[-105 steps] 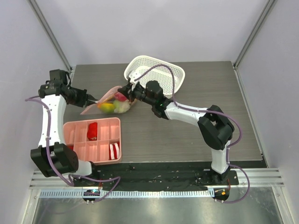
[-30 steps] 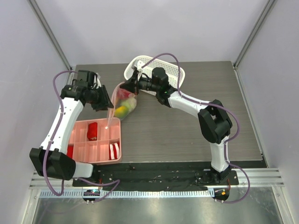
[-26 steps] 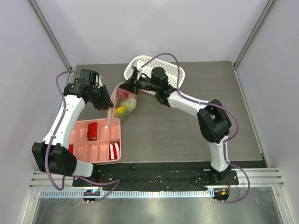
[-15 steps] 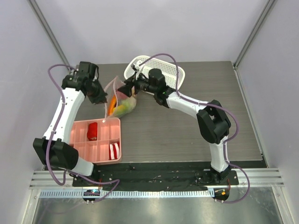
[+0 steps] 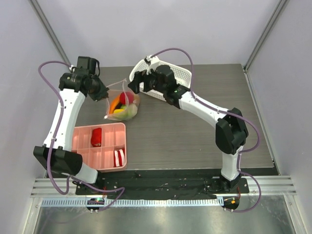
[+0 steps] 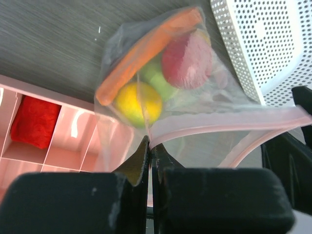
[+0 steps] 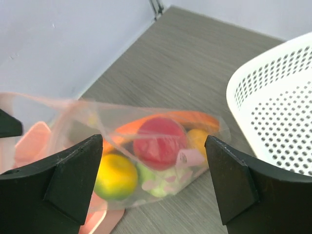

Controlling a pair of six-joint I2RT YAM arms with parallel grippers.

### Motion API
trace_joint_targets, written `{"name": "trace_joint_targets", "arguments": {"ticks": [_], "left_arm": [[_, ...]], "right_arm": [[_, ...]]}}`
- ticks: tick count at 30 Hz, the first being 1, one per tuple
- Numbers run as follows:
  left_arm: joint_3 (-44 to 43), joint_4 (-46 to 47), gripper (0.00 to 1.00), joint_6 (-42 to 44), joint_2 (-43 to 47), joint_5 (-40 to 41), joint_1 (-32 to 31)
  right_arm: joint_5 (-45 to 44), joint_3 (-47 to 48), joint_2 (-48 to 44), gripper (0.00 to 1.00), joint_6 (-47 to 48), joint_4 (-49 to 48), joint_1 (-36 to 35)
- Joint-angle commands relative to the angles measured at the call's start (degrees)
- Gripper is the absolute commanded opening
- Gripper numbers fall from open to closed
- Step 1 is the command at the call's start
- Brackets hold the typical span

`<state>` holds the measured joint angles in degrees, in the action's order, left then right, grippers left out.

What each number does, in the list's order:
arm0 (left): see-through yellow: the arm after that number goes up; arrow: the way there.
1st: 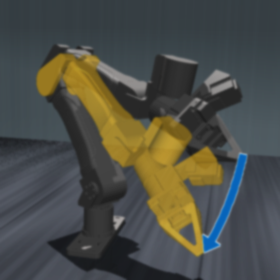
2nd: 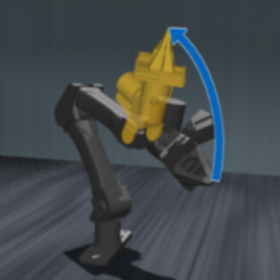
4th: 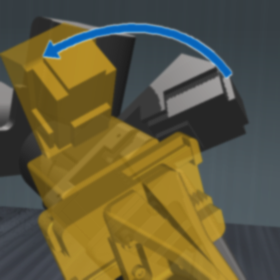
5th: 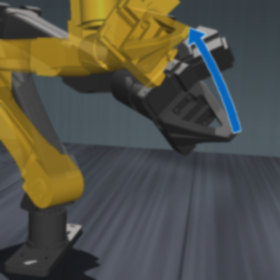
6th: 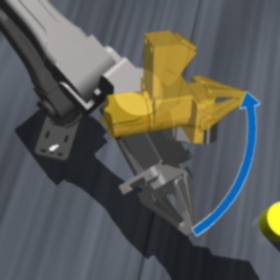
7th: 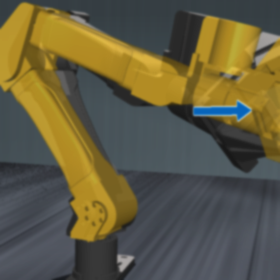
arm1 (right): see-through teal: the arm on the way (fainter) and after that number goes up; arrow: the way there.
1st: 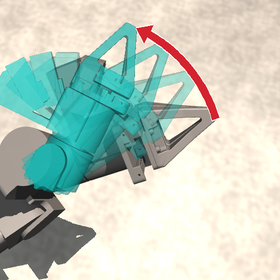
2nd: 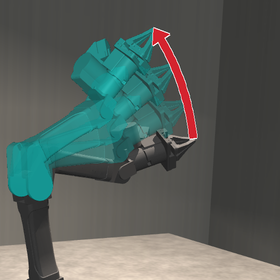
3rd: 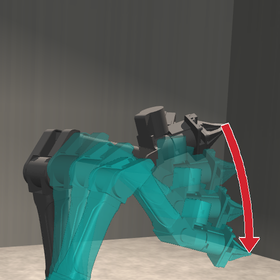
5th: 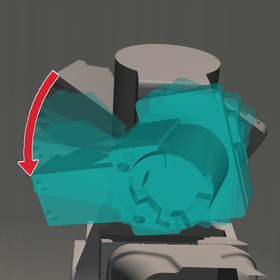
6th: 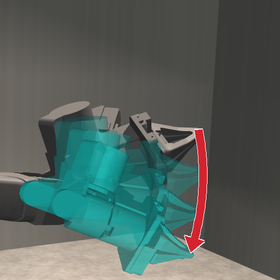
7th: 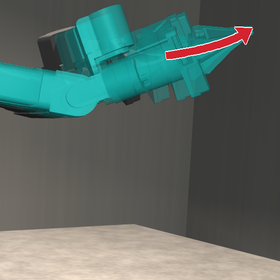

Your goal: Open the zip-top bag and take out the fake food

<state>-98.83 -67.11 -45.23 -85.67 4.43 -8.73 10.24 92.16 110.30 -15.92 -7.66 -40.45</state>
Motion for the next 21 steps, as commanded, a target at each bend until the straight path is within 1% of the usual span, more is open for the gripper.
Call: {"name": "trace_joint_targets", "arguments": {"ticks": [1, 4, 5, 8, 10, 11, 12, 13, 14, 16, 17, 18, 20, 21], "left_arm": [[-7.7, 0.1, 0.00, -0.7, -1.1, 2.5, -0.1], [-10.7, -0.9, 0.00, -0.8, -1.4, 3.7, -0.1], [-11.2, -1.0, 0.00, -0.9, -1.4, 4.1, -0.1], [-12.2, -1.2, 0.00, -1.1, -0.9, 6.6, 0.0], [-11.6, 0.3, 0.00, -0.9, -0.9, 5.9, 0.0], [-11.4, 0.4, 0.00, -1.1, -1.3, 5.2, 0.1], [-10.6, 0.8, 0.00, -1.3, -1.7, 4.4, 0.0], [-9.6, 1.5, 0.00, -1.4, -2.0, 0.2, 0.0], [-8.5, 3.8, 0.00, -1.7, -2.1, -2.1, 0.1], [-4.9, 5.7, 0.00, -2.4, -2.2, -6.2, -0.1], [-3.1, 9.9, 0.00, -2.9, -1.7, -10.4, -0.1], [0.4, 12.7, 0.00, -3.4, -0.1, -12.1, -0.2], [3.4, 17.2, 0.00, -5.1, 1.4, -13.8, -0.6], [3.6, 17.9, 0.00, -5.3, 1.9, -14.0, -0.8]], "right_arm": [[-3.4, 7.1, -4.9, 0.89, 0.9, 3.9, -0.2], [-1.7, 9.3, -3.9, 0.74, -2.2, 4.5, -0.3], [0.4, 10.1, -3.3, 0.65, -3.1, 4.5, -0.2], [3.4, 13.1, -1.4, 0.55, -5.9, 5.5, -0.4], [4.3, 14.6, -0.6, 0.53, -6.7, 6.4, -0.4], [4.9, 15.8, -0.2, 0.50, -7.2, 6.7, -0.4], [6.3, 16.1, 0.1, 0.49, -7.3, 6.8, -0.4], [6.7, 16.3, 0.1, 0.49, -7.3, 6.8, -0.4], [7.1, 16.4, -0.1, 0.49, -7.5, 6.8, -0.6], [8.5, 15.9, -0.4, 0.48, -7.5, 6.9, -0.5], [9.0, 15.1, -0.7, 0.48, -7.6, 6.8, -0.5], [10.3, 14.4, -1.4, 0.48, -7.7, 6.6, -0.6], [12.6, 11.8, -2.2, 0.48, -8.0, 4.5, -0.6], [13.2, 11.0, -3.0, 0.47, -8.9, 4.1, -0.7]]}}
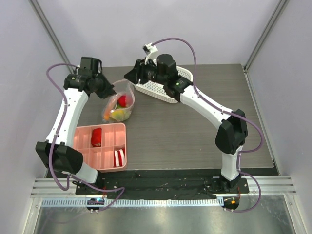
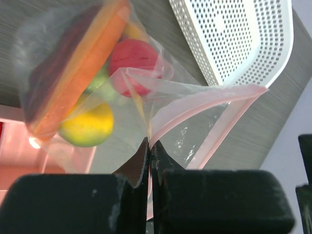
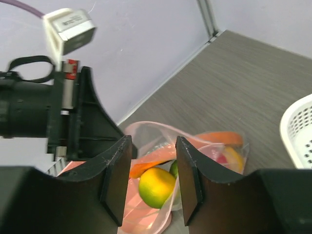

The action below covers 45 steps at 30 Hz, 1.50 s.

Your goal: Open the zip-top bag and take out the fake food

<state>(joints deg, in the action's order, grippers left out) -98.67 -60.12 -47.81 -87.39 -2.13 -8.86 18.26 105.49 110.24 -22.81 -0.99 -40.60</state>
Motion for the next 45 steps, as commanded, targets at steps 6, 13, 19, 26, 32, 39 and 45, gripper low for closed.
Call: {"name": "trace_joint_targets", "arguments": {"ticks": [6, 13, 19, 26, 32, 39, 45], "left_arm": [[1.7, 9.4, 0.00, -1.9, 2.8, -7.7, -0.7], [2.5, 9.9, 0.00, -1.8, 3.8, -7.5, -0.7], [-0.5, 8.4, 0.00, -1.3, 4.2, -6.8, -0.6], [-6.4, 4.4, 0.00, 0.2, 4.0, -2.6, -0.2], [-8.7, 3.4, 0.00, 0.9, 4.3, -1.1, 0.2], [-1.4, 6.9, 0.00, -1.1, 5.0, -4.7, 0.2], [-1.5, 2.6, 0.34, 4.9, 4.0, -10.0, -0.1]], "right_arm": [[8.1, -7.6, -4.9, 0.29, -3.0, -4.4, -2.0], [5.7, -7.5, -2.4, 0.24, -2.2, -0.8, -5.0], [-1.0, 0.7, 7.4, 0.30, -1.1, 3.1, -6.0], [-1.7, 21.0, 22.2, 0.31, -3.1, 7.4, -6.2], [-1.6, 22.8, 21.5, 0.31, -2.2, 8.1, -6.9], [-4.4, 9.5, 12.7, 0.35, 2.1, 9.9, -6.7], [-3.9, 6.1, 8.9, 0.41, 1.3, 11.3, -6.2]]}}
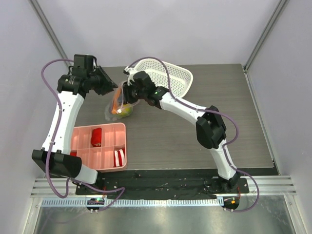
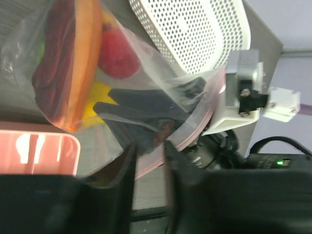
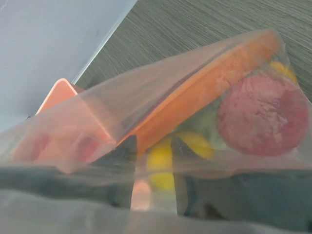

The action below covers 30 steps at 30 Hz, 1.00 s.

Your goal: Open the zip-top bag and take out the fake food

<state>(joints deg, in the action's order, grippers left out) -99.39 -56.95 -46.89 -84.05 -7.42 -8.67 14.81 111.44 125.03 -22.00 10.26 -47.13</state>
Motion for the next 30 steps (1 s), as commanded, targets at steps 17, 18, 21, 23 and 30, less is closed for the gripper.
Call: {"name": "trace_joint_targets", "arguments": {"ticks": [17, 18, 21, 23, 30], "left_arm": [[-2.4, -1.4, 0.39, 7.9, -1.1, 0.3, -5.7], [-2.3, -1.3, 0.38, 7.8, -1.1, 0.4, -5.9], [-0.6, -1.1, 0.38, 7.9, -0.7, 1.1, -6.2], [-0.1, -1.1, 0.40, 7.9, -1.0, 1.0, -6.2], [-1.4, 0.8, 0.49, 7.9, -3.0, -1.2, -7.0]], "right_arm": [[-2.8, -2.8, -9.6, 0.39, -7.4, 2.7, 2.2], [-3.5, -3.2, -9.9, 0.38, -7.4, 2.7, 2.7], [-3.9, -4.3, -10.3, 0.35, -7.9, 3.0, 3.4], [-3.6, -4.0, -10.3, 0.34, -7.4, 3.2, 3.5], [-2.1, -3.0, -9.6, 0.29, -6.9, 3.5, 3.4]]}}
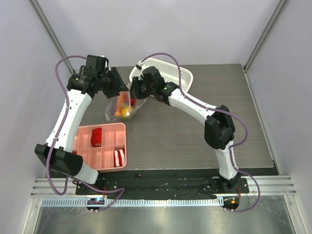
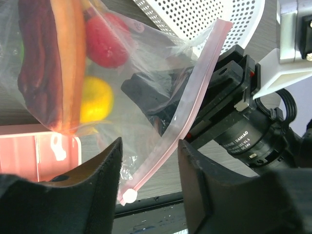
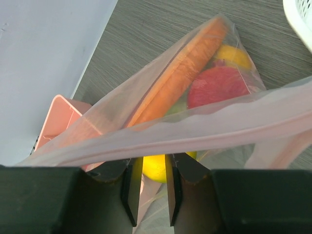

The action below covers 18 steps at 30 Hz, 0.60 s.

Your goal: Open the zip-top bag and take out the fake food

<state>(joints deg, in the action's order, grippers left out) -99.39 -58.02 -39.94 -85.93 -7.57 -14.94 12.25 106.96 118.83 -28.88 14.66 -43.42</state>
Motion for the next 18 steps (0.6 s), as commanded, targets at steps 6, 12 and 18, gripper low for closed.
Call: {"name": "trace_joint_targets", "arguments": {"ticks": [6, 12, 18], "left_arm": [[-1.9, 2.5, 0.54, 0.0, -2.9, -1.0, -2.4], [-4.5, 0.1, 0.44, 0.4, -5.3, 2.1, -2.4], [-8.4, -3.2, 0.44, 1.0, -8.8, 4.6, -2.5]], "right_arm": [[1.6, 2.6, -2.8, 0.22, -0.3, -0.6, -0.4], [1.5, 2.2, -3.2, 0.22, 0.1, -0.3, -0.3], [2.5, 2.0, -3.1, 0.22, 1.0, -0.2, -0.3]]}}
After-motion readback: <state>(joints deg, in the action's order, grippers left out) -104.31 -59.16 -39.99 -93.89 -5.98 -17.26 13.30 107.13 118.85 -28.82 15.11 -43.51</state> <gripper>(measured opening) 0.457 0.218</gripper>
